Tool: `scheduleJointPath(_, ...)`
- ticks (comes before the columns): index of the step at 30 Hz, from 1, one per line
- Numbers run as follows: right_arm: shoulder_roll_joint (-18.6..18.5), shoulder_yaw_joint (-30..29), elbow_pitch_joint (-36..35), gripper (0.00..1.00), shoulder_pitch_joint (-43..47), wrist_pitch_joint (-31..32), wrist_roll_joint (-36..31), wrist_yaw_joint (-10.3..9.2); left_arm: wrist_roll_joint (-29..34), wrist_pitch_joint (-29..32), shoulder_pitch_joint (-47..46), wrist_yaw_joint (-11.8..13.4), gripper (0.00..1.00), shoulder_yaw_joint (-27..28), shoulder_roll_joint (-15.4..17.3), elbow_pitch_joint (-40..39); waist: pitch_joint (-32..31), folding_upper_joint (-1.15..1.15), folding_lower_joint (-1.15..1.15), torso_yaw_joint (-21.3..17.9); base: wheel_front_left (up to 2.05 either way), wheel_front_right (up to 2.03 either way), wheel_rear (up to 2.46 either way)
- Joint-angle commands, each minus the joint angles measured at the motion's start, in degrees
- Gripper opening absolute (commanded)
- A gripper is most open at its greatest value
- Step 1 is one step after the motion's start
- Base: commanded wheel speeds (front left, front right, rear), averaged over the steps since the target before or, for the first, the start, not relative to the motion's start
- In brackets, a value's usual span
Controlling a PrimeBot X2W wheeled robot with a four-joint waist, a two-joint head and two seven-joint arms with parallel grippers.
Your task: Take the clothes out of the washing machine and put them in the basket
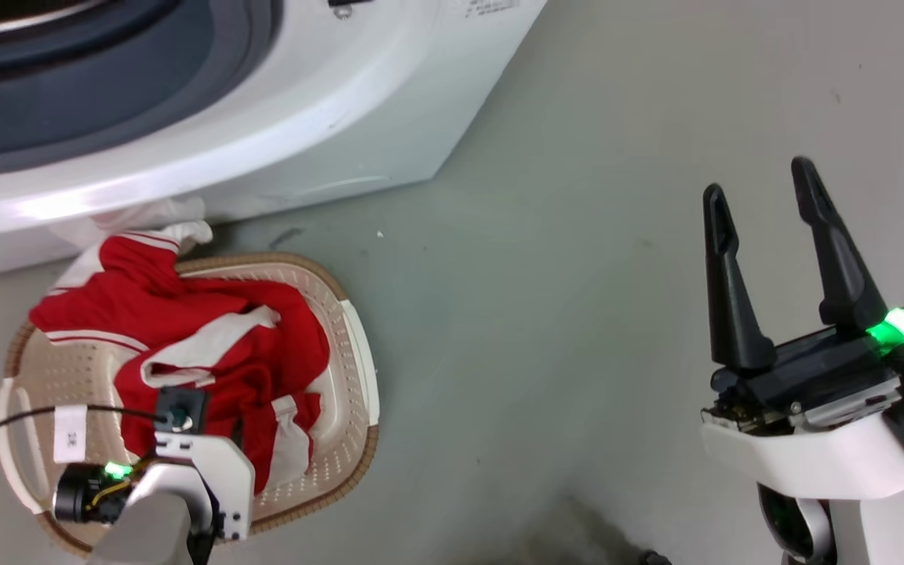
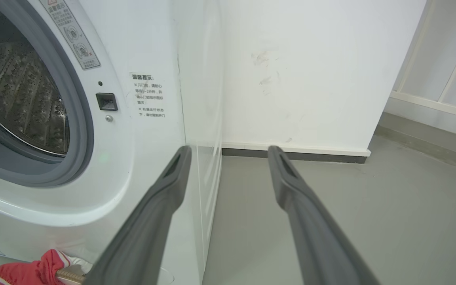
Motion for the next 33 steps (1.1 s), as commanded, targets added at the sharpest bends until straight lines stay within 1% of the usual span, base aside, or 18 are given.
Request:
scheduleJointPath(1, 0.03, 0.07, 0.28, 1.0, 0.69, -0.14, -0.26, -0.02, 0.26, -0.45, 0.89, -0.16, 1.0, -0.15, -0.3, 0.09, -2.5, 0.0, 0.0, 0.85, 0.0, 0.0, 0.0)
scheduleJointPath(4, 0.03, 0.24, 0.98, 1.0, 2.07, -0.14, -0.72, -0.02, -0.69, -1.32, 2.52, -0.3, 1.0, 0.54, -0.92, -0.22, -5.51, 0.0, 0.0, 1.58, 0.0, 0.0, 0.0)
scheduleJointPath(7, 0.01, 0.59, 1.66, 1.0, 3.35, -0.13, -1.26, -0.02, -0.82, -1.65, 4.37, 0.23, 1.0, 1.19, -1.16, -1.6, -8.36, 0.0, 0.0, 2.13, 0.0, 0.0, 0.0)
scheduleJointPath(14, 0.03, 0.24, 2.62, 1.0, 6.4, -0.14, -2.07, -0.02, 1.05, -1.61, 10.14, 2.46, 1.0, 4.12, -0.52, -13.12, -13.97, 0.0, 0.0, 4.15, 0.0, 0.0, 0.0)
scheduleJointPath(22, 0.02, 0.22, 3.68, 1.0, 9.46, -0.14, -3.39, -0.02, 4.67, -1.63, 15.98, 3.68, 1.0, 8.8, -1.73, -23.14, -19.19, 0.0, 0.0, 6.36, 0.0, 0.0, 0.0)
scheduleJointPath(33, 0.02, -0.56, 4.5, 1.0, 13.72, -0.14, -4.16, -0.02, 10.58, -1.63, 24.17, 5.18, 1.0, 16.56, -4.18, -40.0, -25.7, 0.0, 0.0, 9.18, 0.0, 0.0, 0.0)
